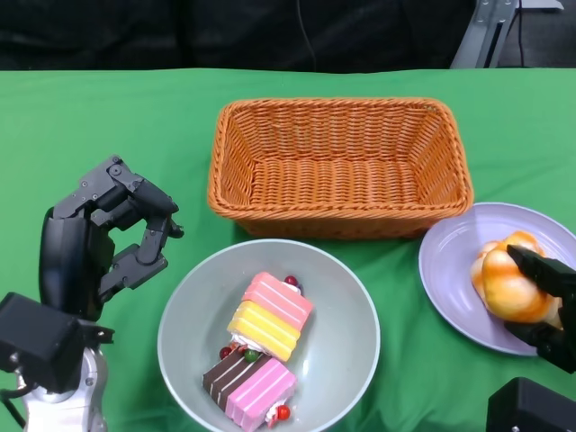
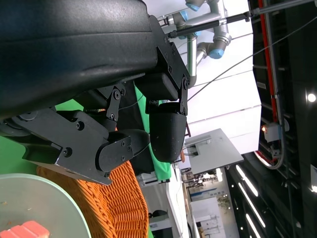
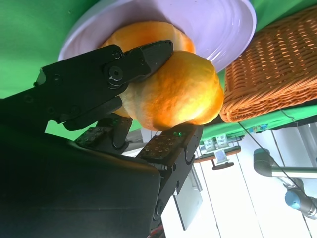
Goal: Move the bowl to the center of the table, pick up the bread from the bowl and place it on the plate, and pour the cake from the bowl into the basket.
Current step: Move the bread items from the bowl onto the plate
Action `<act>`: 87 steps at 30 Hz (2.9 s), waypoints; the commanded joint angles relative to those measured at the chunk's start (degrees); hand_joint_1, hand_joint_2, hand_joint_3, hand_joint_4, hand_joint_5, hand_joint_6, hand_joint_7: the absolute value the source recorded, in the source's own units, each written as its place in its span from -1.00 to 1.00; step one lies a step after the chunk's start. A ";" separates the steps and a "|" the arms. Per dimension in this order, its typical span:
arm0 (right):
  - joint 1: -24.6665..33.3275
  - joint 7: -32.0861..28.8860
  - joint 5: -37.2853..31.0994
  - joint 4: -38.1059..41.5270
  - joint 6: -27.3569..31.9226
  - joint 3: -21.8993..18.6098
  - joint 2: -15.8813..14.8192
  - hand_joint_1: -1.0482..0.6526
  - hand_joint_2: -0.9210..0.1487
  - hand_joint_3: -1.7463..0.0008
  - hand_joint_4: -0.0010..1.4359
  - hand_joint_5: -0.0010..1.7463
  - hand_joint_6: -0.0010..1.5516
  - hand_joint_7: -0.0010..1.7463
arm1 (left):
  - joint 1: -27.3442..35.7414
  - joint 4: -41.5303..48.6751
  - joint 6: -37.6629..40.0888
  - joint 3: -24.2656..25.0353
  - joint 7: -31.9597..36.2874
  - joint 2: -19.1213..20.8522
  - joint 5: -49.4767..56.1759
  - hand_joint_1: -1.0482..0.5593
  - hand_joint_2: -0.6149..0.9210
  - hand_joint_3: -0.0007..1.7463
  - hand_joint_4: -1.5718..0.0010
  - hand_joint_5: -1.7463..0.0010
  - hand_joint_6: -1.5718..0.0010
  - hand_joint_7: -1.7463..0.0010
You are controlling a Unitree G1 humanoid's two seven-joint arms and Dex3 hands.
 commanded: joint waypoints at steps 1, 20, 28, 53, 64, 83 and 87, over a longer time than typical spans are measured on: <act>1.45 0.84 -0.16 -1.67 2.24 -0.08 -0.67 -0.18 -0.93 1.00 0.07 -0.95 0.01 -1.00 | 0.05 0.63 -1.16 0.51 -0.16 0.86 0.02 0.21 0.74 -0.05 0.03 -0.81 0.06 -0.62; 1.75 -1.51 -0.02 -2.01 1.97 0.62 -0.59 -0.20 -0.93 1.00 0.00 -0.95 -0.11 -0.98 | 0.02 1.45 -1.74 0.55 -1.01 0.99 -0.32 0.23 0.74 -0.04 0.03 -0.80 0.06 -0.61; 0.87 -2.53 0.98 -0.01 -0.58 0.29 -0.84 -0.14 -0.98 0.99 0.23 -0.89 0.03 -0.95 | -0.36 2.21 -2.39 0.68 -0.68 1.07 0.18 0.24 0.75 -0.04 0.02 -0.80 0.05 -0.62; -5.78 -15.47 -0.54 12.11 -9.56 1.76 -0.82 0.10 -0.93 1.00 0.15 0.44 0.61 -0.94 | -0.60 3.08 -2.67 0.77 -1.16 1.08 -0.46 0.22 0.74 -0.05 0.03 -0.81 0.05 -0.61; -5.97 -16.66 -0.03 11.10 -11.15 1.02 -1.59 0.05 -0.95 1.00 0.14 0.40 0.59 -0.95 | -0.97 4.04 -3.54 0.70 -1.34 1.14 -0.51 0.22 0.74 -0.05 0.03 -0.81 0.06 -0.63; -6.31 -10.86 0.50 1.89 -8.93 -0.91 -2.62 0.06 -0.94 1.00 0.18 0.32 0.60 -0.94 | -0.69 3.62 -3.17 0.57 -1.00 1.03 -0.32 0.22 0.75 -0.08 0.03 -0.81 0.05 -0.61; -7.28 -10.29 0.23 3.06 -9.12 -0.88 -2.99 0.07 -0.94 1.00 0.18 0.34 0.60 -0.94 | -0.62 3.50 -3.28 0.61 -1.15 0.94 -0.62 0.23 0.76 -0.09 0.03 -0.80 0.05 -0.60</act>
